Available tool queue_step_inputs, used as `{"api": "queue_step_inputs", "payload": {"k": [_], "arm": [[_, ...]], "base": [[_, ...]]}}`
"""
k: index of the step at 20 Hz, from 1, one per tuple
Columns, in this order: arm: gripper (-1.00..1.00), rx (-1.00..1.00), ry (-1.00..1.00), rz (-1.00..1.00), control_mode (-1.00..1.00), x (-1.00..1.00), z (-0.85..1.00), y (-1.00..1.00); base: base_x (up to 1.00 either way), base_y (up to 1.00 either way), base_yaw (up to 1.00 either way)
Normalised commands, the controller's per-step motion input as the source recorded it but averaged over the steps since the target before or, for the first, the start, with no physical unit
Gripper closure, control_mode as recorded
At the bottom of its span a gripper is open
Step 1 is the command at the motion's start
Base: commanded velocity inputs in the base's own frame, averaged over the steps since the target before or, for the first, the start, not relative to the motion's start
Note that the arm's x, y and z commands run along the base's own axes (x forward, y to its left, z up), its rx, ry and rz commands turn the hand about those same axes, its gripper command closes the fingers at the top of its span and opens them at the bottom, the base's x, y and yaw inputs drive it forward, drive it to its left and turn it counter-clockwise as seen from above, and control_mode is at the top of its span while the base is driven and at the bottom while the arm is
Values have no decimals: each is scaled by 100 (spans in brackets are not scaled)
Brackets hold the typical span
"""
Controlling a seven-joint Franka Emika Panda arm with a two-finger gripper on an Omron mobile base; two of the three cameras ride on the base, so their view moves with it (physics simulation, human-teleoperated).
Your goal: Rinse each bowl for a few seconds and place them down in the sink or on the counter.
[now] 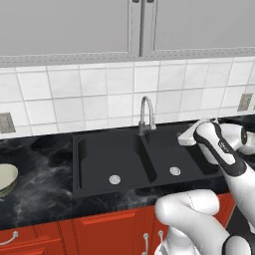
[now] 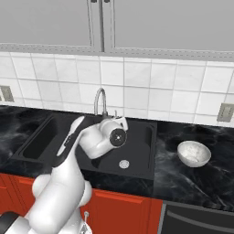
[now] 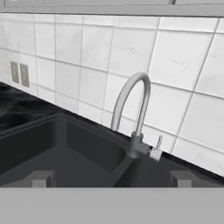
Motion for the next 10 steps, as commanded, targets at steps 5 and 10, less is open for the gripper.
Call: {"api": "queue_step_inputs", "payload": {"k": [5,10], "arm": [[-100,2,0,6,-100,34,-11,0],[-100,3,0,3,-100,31,-7,0]], "base": [[0,0,0],[0,0,0]]}}
